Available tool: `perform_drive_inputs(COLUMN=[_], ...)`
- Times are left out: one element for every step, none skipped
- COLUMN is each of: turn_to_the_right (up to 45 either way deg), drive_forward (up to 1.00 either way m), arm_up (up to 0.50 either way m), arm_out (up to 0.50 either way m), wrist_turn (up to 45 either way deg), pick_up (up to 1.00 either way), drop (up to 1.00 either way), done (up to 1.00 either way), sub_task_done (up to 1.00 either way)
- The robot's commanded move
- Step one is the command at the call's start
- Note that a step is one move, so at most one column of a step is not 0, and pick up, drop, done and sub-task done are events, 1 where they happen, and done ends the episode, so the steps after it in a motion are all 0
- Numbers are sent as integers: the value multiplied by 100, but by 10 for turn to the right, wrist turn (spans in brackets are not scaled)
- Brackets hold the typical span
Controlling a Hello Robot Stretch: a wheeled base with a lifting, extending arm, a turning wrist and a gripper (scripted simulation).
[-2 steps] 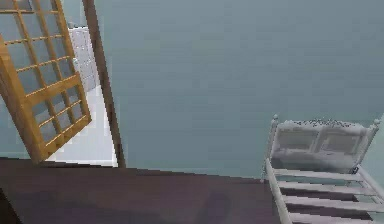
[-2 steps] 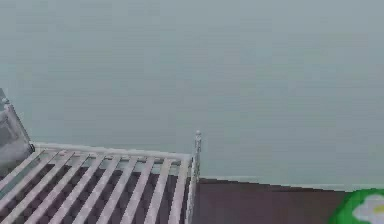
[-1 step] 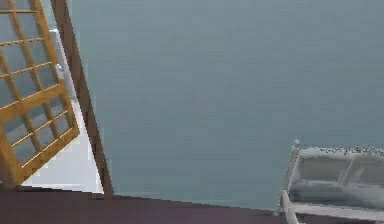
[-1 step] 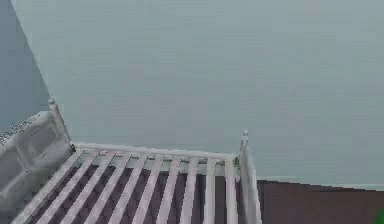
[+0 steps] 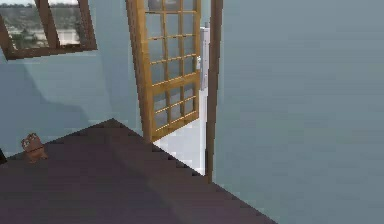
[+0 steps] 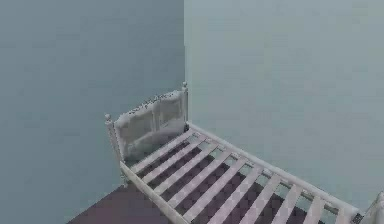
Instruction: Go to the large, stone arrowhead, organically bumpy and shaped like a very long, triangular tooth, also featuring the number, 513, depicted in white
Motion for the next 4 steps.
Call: perform_drive_inputs(turn_to_the_right=[0,-90,0,-90], drive_forward=[30,0,100,0], arm_up=[0,0,0,0], arm_out=[0,0,0,0], wrist_turn=[0,0,0,0], pick_up=[0,0,0,0], drop=[0,0,0,0], done=[0,0,0,0], sub_task_done=[0,0,0,0])
